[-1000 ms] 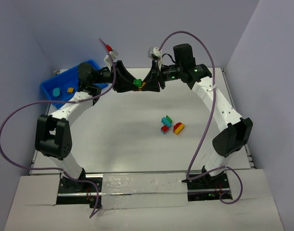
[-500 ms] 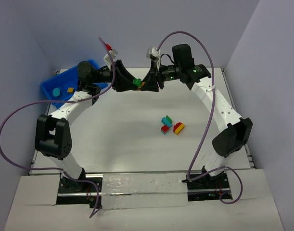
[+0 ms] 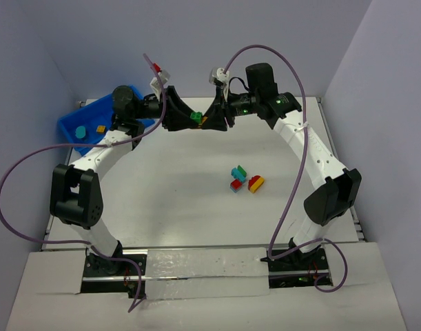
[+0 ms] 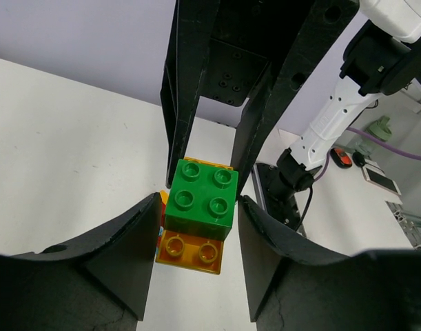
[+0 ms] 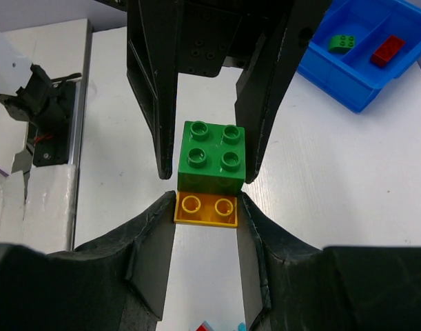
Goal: Sort the legos into containers by color
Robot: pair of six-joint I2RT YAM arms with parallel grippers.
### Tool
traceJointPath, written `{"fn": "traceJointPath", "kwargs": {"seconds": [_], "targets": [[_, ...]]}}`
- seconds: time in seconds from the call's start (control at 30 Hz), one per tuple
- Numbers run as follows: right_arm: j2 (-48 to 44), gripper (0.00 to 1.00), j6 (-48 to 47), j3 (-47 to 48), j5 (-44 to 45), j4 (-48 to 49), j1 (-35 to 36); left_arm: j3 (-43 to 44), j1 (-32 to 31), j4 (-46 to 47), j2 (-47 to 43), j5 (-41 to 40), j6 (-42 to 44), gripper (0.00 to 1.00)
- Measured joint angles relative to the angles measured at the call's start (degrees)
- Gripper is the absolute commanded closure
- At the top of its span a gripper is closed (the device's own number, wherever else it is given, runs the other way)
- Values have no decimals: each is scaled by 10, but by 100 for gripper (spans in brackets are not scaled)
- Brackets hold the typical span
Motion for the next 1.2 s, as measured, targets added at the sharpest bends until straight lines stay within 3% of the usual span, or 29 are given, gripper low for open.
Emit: {"fn": "traceJointPath", "kwargs": {"seconds": [0.2, 0.4, 0.7, 0.77, 0.83, 1.2], "targets": [[0, 100, -4, 0, 0, 0, 0, 0, 2, 5, 0, -15, 0, 28], [0, 100, -9, 0, 0, -2, 0, 0, 4, 17, -1, -21, -6, 33], [0, 100, -11, 0, 4, -3, 2, 0, 5, 37, -1, -11, -21, 72], [0, 100, -10, 0, 3, -4, 2, 1, 5, 36, -1, -10, -20, 89], [0, 100, -10, 0, 4, -4, 2, 4, 5, 30, -1, -8, -17, 99], [0, 100, -58, -19, 18, -18, 3, 64, 24, 19, 11, -32, -41, 100]]}}
